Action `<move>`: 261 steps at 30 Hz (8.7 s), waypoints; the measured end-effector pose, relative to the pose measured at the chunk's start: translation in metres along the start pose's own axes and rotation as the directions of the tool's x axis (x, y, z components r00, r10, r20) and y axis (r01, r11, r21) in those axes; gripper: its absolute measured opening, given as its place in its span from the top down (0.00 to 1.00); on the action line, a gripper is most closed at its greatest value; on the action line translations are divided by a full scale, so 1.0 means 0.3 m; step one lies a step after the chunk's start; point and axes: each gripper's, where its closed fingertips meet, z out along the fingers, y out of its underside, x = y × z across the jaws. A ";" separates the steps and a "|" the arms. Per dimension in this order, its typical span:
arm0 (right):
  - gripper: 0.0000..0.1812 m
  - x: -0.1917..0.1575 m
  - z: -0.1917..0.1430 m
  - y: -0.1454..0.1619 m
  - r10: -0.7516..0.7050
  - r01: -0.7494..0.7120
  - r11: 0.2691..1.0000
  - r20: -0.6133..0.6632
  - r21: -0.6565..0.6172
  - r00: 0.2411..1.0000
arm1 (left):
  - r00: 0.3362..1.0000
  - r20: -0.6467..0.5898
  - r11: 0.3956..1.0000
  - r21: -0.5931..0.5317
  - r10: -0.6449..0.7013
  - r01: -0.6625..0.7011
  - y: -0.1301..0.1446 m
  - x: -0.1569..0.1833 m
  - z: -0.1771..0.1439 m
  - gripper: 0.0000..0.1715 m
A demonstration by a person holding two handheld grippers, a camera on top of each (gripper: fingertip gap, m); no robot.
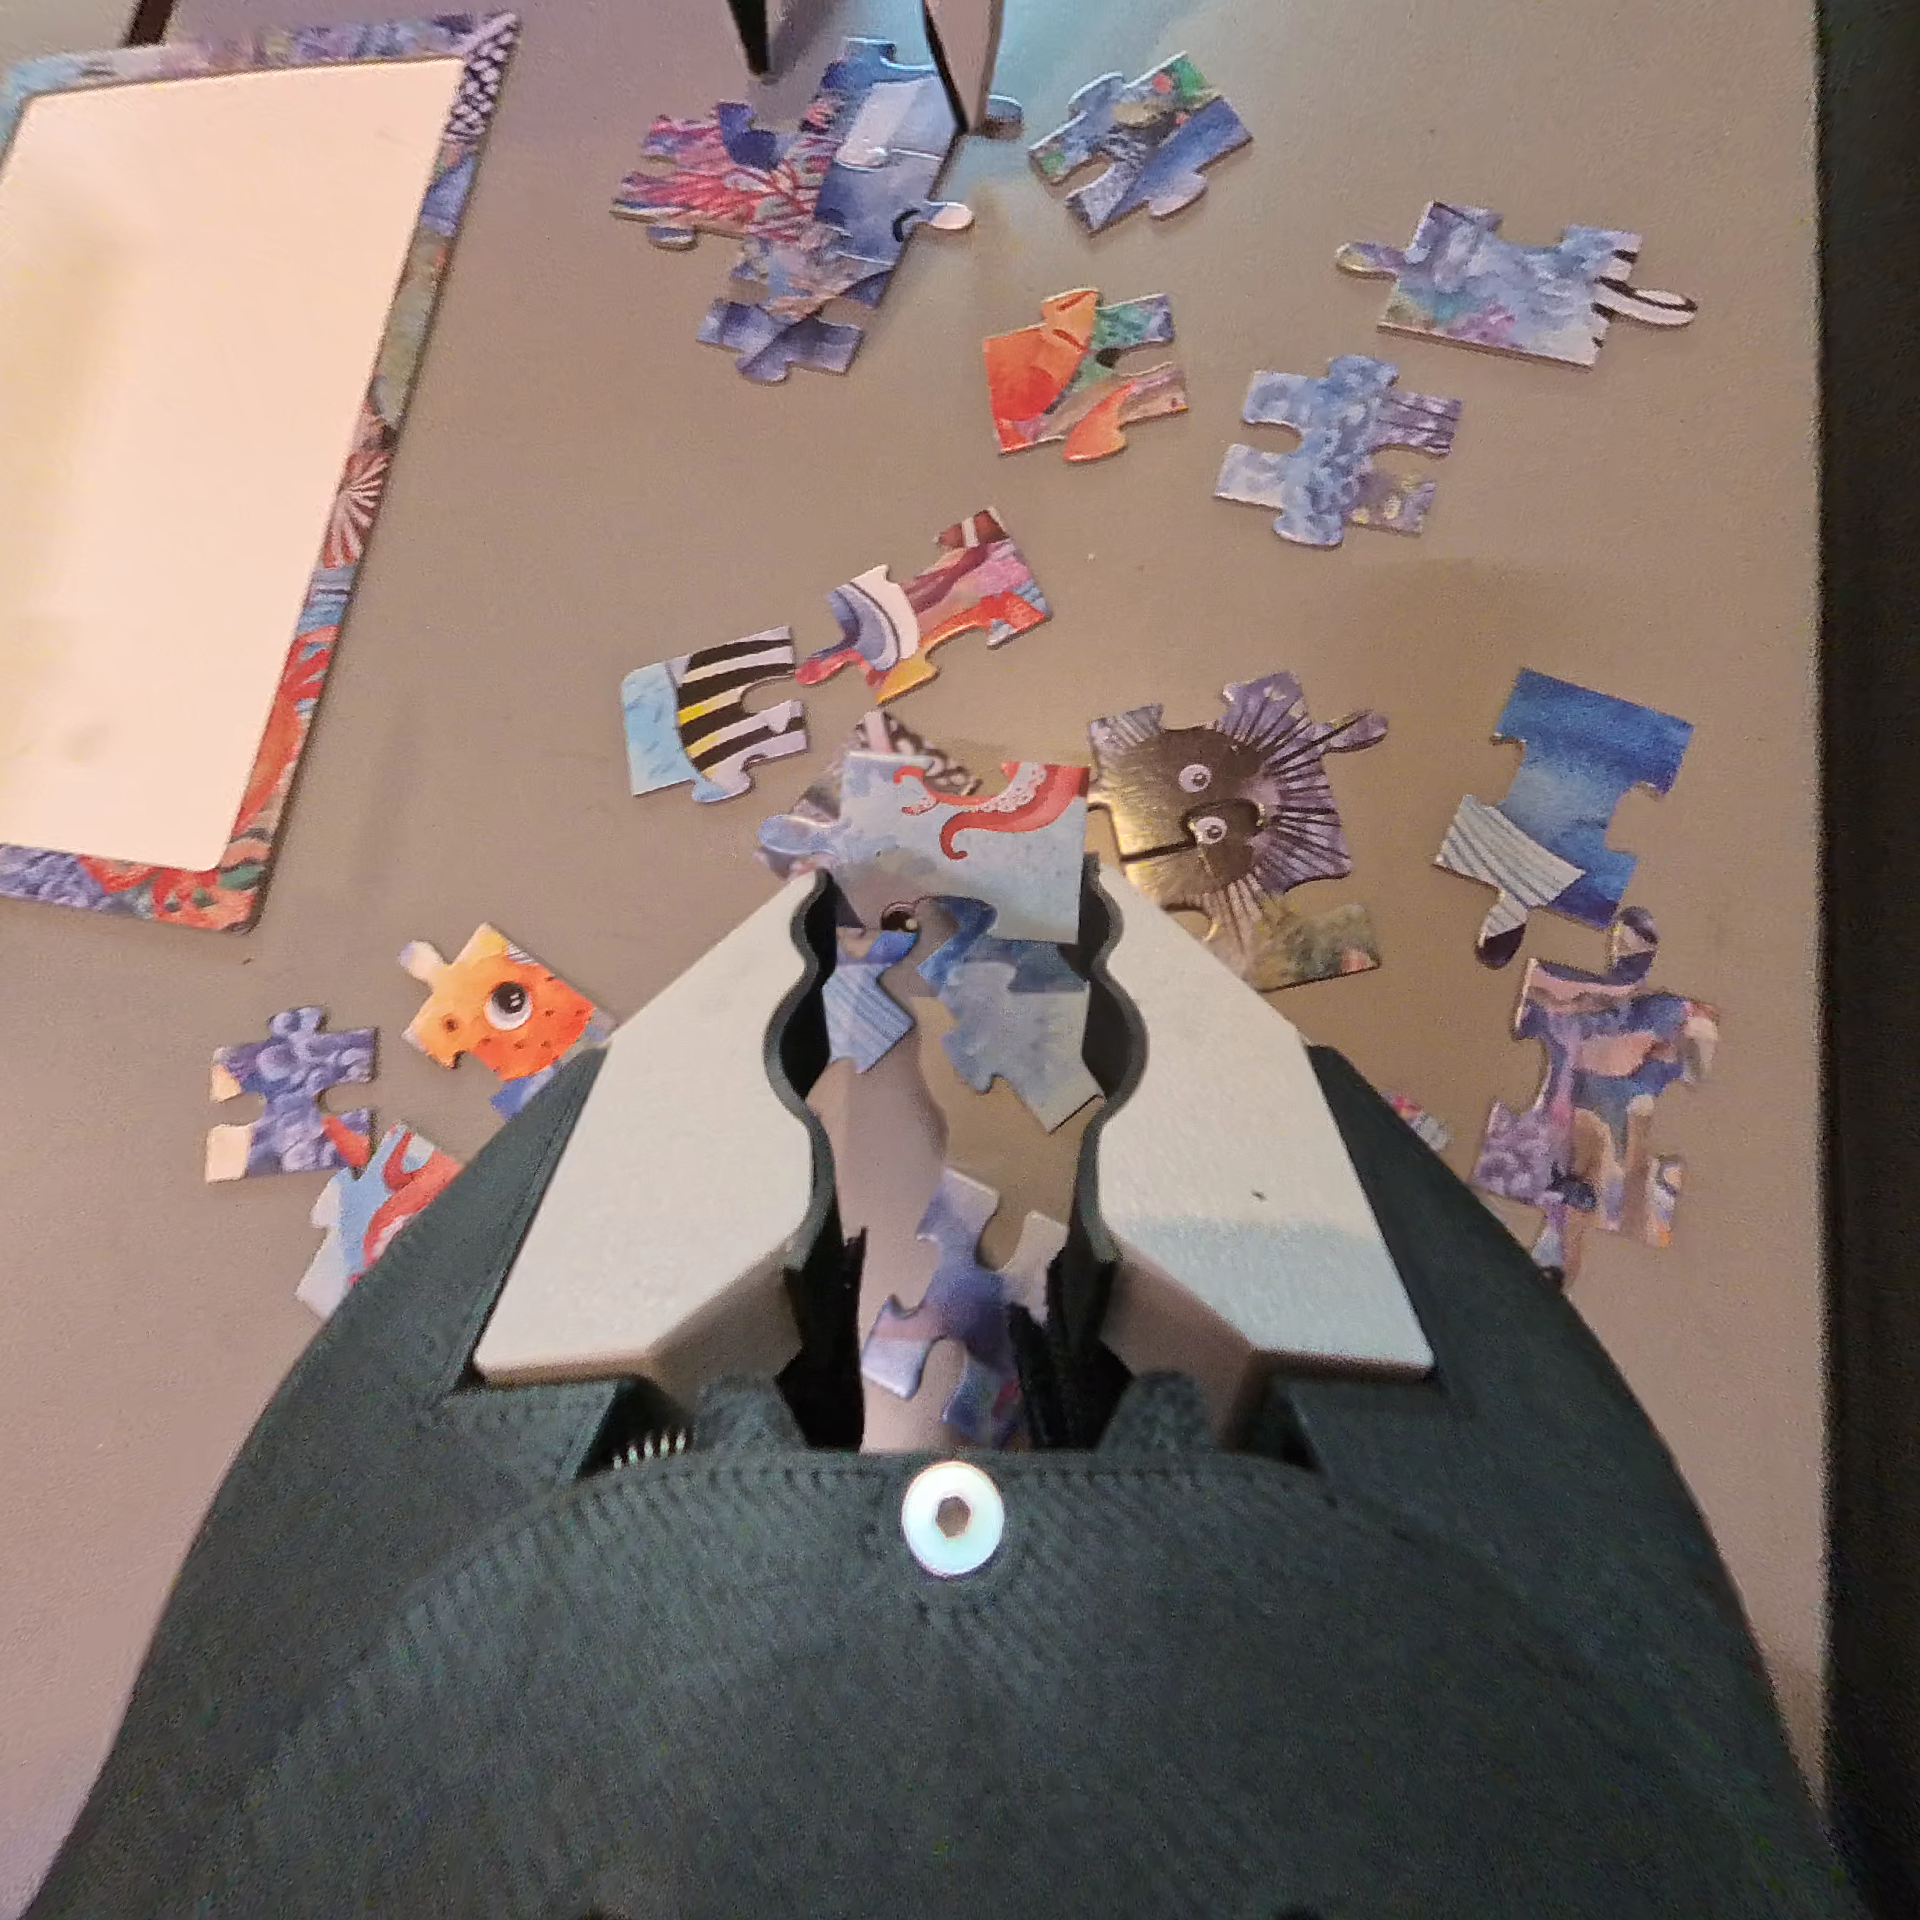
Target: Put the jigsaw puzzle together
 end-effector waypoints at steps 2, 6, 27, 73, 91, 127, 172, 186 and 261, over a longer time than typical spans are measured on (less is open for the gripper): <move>0.63 0.000 0.010 0.012 0.003 -0.003 1.000 0.000 -0.010 1.000 | 0.999 -0.040 1.000 -0.015 -0.010 0.009 0.005 0.022 0.017 0.73; 0.64 -0.004 0.014 0.003 0.014 -0.014 0.999 0.003 0.035 1.000 | 0.995 -0.094 0.999 0.027 -0.038 0.041 -0.024 0.030 0.013 0.69; 0.65 -0.025 -0.277 0.189 0.154 -0.121 0.969 -0.144 0.217 0.977 | 0.988 -0.019 0.980 -0.135 -0.152 0.148 -0.146 -0.550 0.394 0.74; 0.83 -0.334 -0.206 0.585 0.201 -0.180 0.961 -0.082 0.208 0.976 | 0.919 -0.393 0.997 -0.077 -0.020 -0.011 -0.138 -0.046 0.244 1.00; 0.77 -0.327 -0.202 0.568 0.181 -0.157 0.960 -0.087 0.231 0.980 | 0.858 -0.441 0.964 0.082 0.263 -0.253 -0.598 0.304 0.396 0.64; 0.83 -0.313 -0.201 0.520 0.147 -0.106 0.949 -0.120 0.296 0.982 | 0.825 -0.457 0.939 0.075 0.331 -0.335 -0.665 0.415 0.659 0.74; 1.00 -0.374 -0.305 0.448 0.250 -0.316 0.821 0.198 0.475 0.948 | 0.714 0.015 0.697 0.207 0.700 -0.687 -0.708 0.385 0.587 0.74; 1.00 -0.224 -0.424 0.011 0.032 -0.153 0.843 0.237 0.515 0.971 | 0.826 0.195 0.839 0.023 0.529 -0.543 -0.541 0.004 0.303 0.74; 1.00 -0.052 0.031 -0.273 -0.169 0.132 0.909 0.060 0.394 0.984 | 0.792 -0.487 0.854 -0.160 0.367 -0.494 -0.230 -0.221 0.404 0.74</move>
